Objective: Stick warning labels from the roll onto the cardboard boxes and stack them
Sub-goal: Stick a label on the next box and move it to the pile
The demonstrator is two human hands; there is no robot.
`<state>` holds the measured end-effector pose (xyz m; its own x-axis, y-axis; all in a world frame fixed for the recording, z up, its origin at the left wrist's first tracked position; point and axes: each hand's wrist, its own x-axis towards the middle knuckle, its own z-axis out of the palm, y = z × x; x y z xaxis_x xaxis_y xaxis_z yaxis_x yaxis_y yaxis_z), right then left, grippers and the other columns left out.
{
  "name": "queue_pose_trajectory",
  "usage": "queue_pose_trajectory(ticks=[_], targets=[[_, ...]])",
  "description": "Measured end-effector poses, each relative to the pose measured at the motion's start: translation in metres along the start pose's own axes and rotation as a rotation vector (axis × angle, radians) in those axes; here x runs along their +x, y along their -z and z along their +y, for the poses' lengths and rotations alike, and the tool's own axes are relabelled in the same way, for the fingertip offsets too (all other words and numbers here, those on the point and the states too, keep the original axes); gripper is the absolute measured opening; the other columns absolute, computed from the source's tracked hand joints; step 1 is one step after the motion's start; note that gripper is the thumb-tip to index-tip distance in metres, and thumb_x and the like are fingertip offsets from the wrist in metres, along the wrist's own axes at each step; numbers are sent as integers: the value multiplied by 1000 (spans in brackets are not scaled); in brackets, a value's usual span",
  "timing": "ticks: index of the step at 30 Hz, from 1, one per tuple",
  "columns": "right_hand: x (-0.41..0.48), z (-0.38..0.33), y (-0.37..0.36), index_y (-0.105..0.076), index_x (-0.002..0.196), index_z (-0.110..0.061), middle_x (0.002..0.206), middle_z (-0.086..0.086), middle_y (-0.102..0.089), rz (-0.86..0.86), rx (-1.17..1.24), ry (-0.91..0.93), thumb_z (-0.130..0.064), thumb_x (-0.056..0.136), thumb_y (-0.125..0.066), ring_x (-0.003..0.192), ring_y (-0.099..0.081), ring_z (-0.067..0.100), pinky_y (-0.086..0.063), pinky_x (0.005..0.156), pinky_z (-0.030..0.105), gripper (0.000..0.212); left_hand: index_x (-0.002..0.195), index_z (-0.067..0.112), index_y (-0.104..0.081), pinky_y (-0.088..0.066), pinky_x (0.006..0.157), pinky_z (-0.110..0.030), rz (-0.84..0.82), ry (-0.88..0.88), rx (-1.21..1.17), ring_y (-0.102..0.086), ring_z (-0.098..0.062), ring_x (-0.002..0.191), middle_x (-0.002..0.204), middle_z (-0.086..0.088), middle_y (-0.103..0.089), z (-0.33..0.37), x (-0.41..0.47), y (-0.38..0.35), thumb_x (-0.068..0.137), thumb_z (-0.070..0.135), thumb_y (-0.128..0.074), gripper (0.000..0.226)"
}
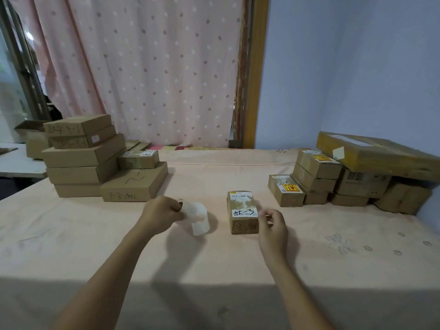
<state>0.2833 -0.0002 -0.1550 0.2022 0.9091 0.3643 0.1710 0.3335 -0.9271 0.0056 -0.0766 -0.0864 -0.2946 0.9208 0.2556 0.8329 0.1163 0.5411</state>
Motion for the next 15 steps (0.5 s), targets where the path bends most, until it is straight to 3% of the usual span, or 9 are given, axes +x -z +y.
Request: queue_pose_trajectory(ticks=[3,6,8,11,15], targets=[[-5,-9,-11,-63,88,-21,97,-8,-66,21,-123,221,-38,93,-53,93,-56,13,-42,82,32,20,55,8,-53,-26,57,-29,-37,117,-597,-37,-10,54,60,-3,-39,22,-3,6,82,22,-83,43],[-5,-30,-20,-64,92,-20,100,-9,-67,48,-243,421,-36,90,-50,97,-53,13,-32,82,27,22,65,10,-63,-29,65,-29,-59,210,-804,-37,-15,65,65,0,-45,30,1,8,78,24,-85,29],[-7,-44,-26,-65,98,-21,104,-12,-66,-43,-234,458,-37,91,-51,99,-54,11,-38,86,27,22,79,10,-72,-27,67,-33,-73,262,-908,-35,-19,71,71,-1,-49,35,3,9,77,24,-85,20],[-15,-68,-32,-67,103,-26,104,-20,-65,-282,-169,384,-42,93,-58,99,-57,2,-45,87,23,20,86,7,-75,-27,65,-31,-97,276,-997,-36,-17,68,73,0,-51,46,3,11,78,22,-83,19],[-21,-98,-38,-69,95,-24,93,-15,-70,-503,36,82,-42,99,-63,86,-61,-9,-42,70,8,20,88,-3,-72,-29,67,-30,-75,101,-1019,-43,-10,63,71,0,-59,56,-5,9,82,13,-80,19]])
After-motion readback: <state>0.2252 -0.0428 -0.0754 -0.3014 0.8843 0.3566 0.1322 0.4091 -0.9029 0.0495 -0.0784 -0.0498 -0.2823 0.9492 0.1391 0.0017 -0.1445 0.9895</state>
